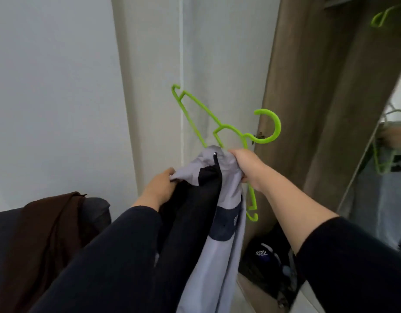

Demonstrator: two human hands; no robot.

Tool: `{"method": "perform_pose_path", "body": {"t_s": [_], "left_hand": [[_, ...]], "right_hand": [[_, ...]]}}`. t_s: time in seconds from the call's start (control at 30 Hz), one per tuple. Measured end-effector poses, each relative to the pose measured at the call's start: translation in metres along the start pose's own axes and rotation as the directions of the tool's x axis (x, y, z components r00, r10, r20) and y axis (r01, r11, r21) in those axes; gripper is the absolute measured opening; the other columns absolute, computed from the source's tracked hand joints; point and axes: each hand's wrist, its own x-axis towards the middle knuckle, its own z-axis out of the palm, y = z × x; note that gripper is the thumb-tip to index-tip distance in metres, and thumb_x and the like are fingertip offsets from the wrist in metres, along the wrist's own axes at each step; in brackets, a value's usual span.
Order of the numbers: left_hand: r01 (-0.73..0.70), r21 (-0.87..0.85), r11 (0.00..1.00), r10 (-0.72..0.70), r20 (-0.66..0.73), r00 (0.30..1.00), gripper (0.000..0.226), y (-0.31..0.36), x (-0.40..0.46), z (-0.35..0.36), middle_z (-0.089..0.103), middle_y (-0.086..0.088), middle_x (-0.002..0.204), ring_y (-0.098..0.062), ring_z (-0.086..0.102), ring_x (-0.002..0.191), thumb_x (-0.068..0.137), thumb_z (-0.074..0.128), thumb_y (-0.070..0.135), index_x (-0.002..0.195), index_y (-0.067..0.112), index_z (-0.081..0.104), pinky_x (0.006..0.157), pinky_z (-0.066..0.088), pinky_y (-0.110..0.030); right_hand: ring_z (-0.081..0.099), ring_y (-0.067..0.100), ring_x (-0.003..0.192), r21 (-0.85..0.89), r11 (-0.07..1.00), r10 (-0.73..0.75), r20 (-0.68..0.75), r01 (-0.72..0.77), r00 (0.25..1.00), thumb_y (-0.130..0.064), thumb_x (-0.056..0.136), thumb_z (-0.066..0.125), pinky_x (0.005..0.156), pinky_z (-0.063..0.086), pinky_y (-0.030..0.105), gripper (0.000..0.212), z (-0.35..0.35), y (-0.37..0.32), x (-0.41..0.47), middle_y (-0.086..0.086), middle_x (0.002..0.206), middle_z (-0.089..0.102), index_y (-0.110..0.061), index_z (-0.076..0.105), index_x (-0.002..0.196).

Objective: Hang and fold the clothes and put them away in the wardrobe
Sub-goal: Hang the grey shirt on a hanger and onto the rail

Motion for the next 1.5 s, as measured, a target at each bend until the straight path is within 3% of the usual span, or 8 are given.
{"method": "perform_pose_path", "body": {"t_s": [0.17,0.3,0.47,0.63,0.9,1.03,1.33,1.5], "left_hand": [[-0.020,0.113,0.993,0.029,-0.079,0.996,0.011,0.029,-0.042,0.025,0.069,-0.011,0.092,-0.032,0.064,0.087,0.083,0.054,0.014,0.088,0.015,0.063,0.074,0.048,-0.032],[0.116,-0.070,0.991,-0.123,-0.106,0.987,0.021,0.049,-0.068,0.047,0.067,-0.020,0.100,-0.036,0.062,0.096,0.089,0.049,0.006,0.102,0.003,0.065,0.073,0.040,-0.029],[0.044,-0.123,0.991,-0.024,0.157,0.987,0.017,0.114,-0.055,0.042,0.067,-0.012,0.092,-0.026,0.062,0.087,0.086,0.059,0.015,0.097,0.004,0.068,0.074,0.043,-0.028],[0.045,-0.212,0.976,0.067,0.496,0.866,0.015,0.188,-0.061,0.019,0.073,0.000,0.083,-0.015,0.069,0.077,0.078,0.075,0.031,0.087,0.020,0.071,0.071,0.052,-0.027],[-0.098,-0.236,0.967,0.107,0.028,0.994,0.026,0.217,-0.028,0.053,0.062,-0.010,0.080,-0.023,0.057,0.076,0.087,0.063,0.031,0.082,0.005,0.066,0.056,0.040,-0.026],[-0.161,-0.104,0.981,0.161,-0.014,0.987,0.029,0.225,-0.019,0.065,0.062,-0.011,0.075,-0.030,0.060,0.080,0.086,0.063,0.026,0.062,0.010,0.061,0.065,0.041,-0.029],[-0.270,0.169,0.948,0.286,-0.079,0.955,0.021,0.233,0.000,0.067,0.068,-0.011,0.090,-0.032,0.060,0.084,0.088,0.059,0.032,0.075,0.018,0.067,0.065,0.042,-0.030],[-0.336,0.215,0.917,0.359,-0.075,0.931,0.022,0.245,0.003,0.069,0.069,-0.007,0.094,-0.030,0.061,0.089,0.089,0.058,0.038,0.085,0.021,0.070,0.065,0.043,-0.030]], "right_hand": [[0.056,0.018,0.062,0.166,0.986,-0.016,-0.107,0.034,0.994,-0.014,0.087,0.052,0.056,0.041,0.027,0.016,-0.078,0.025,-0.027,0.005,0.069,0.063,-0.013,0.061,0.075],[0.046,0.017,0.059,-0.030,1.000,-0.006,-0.188,0.001,0.982,-0.014,0.088,0.048,0.054,0.035,0.028,0.022,-0.120,0.037,-0.039,0.003,0.067,0.049,-0.015,0.048,0.066],[0.050,0.027,0.084,-0.367,0.924,-0.029,-0.342,-0.105,0.939,-0.017,0.093,0.037,0.075,0.038,0.029,0.024,-0.168,0.064,-0.056,0.007,0.084,0.052,-0.010,0.053,0.076],[0.046,0.025,0.084,-0.409,0.897,0.005,-0.375,-0.170,0.927,-0.018,0.094,0.039,0.075,0.037,0.032,0.028,-0.204,0.091,-0.066,0.011,0.092,0.051,-0.015,0.045,0.067],[0.049,0.023,0.068,-0.471,0.871,0.010,-0.260,-0.136,0.966,-0.028,0.092,0.044,0.059,0.035,0.028,0.026,-0.211,0.113,-0.075,0.005,0.072,0.052,-0.017,0.051,0.070],[0.059,0.024,0.085,-0.442,0.892,-0.024,-0.252,-0.093,0.967,-0.035,0.099,0.034,0.084,0.044,0.035,0.039,-0.225,0.111,-0.083,0.005,0.081,0.062,-0.023,0.066,0.078],[0.046,0.012,0.041,-0.244,0.964,0.033,-0.282,-0.105,0.959,-0.035,0.103,0.026,0.042,0.035,0.022,0.057,-0.258,0.103,-0.114,0.008,0.050,0.052,-0.009,0.066,0.071],[0.042,0.004,0.032,-0.275,0.957,0.030,-0.232,-0.095,0.972,-0.035,0.104,0.023,0.045,0.034,0.017,0.065,-0.254,0.100,-0.118,0.003,0.042,0.050,-0.003,0.069,0.072]]}}
